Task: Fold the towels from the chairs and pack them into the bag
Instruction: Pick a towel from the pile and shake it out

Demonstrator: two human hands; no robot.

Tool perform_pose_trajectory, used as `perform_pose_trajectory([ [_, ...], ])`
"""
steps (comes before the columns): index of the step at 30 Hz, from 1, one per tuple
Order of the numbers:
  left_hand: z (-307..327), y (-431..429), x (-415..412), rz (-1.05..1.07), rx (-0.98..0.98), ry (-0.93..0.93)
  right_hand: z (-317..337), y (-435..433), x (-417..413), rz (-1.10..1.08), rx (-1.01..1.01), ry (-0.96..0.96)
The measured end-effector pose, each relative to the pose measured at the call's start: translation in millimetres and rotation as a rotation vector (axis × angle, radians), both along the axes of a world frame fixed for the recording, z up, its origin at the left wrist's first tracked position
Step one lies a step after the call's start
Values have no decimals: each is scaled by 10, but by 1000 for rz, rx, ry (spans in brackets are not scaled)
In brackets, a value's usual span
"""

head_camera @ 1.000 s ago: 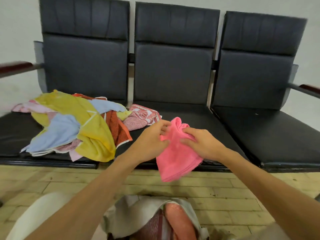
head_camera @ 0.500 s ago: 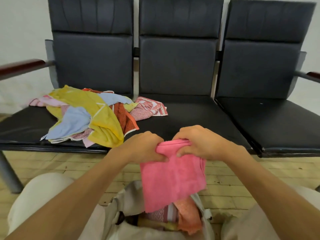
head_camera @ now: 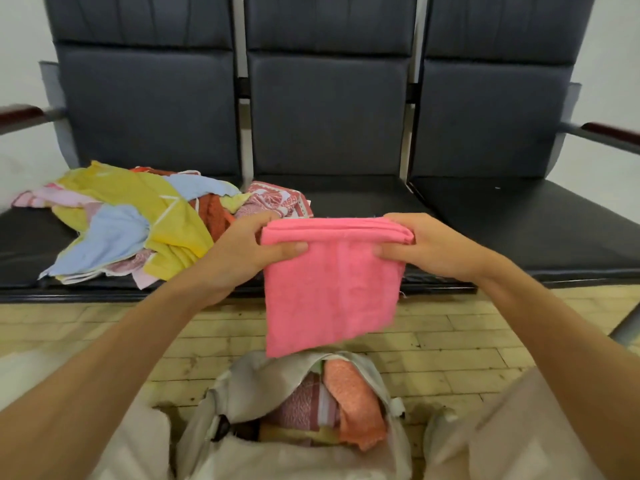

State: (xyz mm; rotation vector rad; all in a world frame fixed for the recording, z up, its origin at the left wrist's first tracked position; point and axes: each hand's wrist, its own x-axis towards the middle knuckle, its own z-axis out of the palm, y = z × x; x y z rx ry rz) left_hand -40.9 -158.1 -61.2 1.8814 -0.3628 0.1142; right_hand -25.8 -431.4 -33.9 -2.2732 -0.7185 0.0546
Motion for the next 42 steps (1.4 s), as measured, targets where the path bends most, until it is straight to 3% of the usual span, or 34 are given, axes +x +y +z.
perform_pose_trajectory([
  [3, 14, 74, -69, -73, 24, 65, 31, 138, -25, 26, 194, 80],
  [7, 51, 127, -109, -15, 6, 23, 44, 249, -41, -3, 305, 100],
  [15, 175, 156, -138, -161, -388, 181, -14, 194, -36, 15, 606, 321],
  [21, 212, 158, -157, -301, -329, 184, -17, 104, -63, 36, 670, 364],
  [27, 200, 112, -163, -246, -347, 241, -111, 66, 22, -56, 702, 337],
  [34, 187, 144, -121, -349, -499, 399, -54, 59, -28, -11, 716, 525],
  [38, 142, 25, -118, -159, -397, 331, -76, 146, -65, -145, 622, 379],
  [42, 169, 8, -119, -186, -464, 308, -86, 159, -57, -137, 695, 297],
])
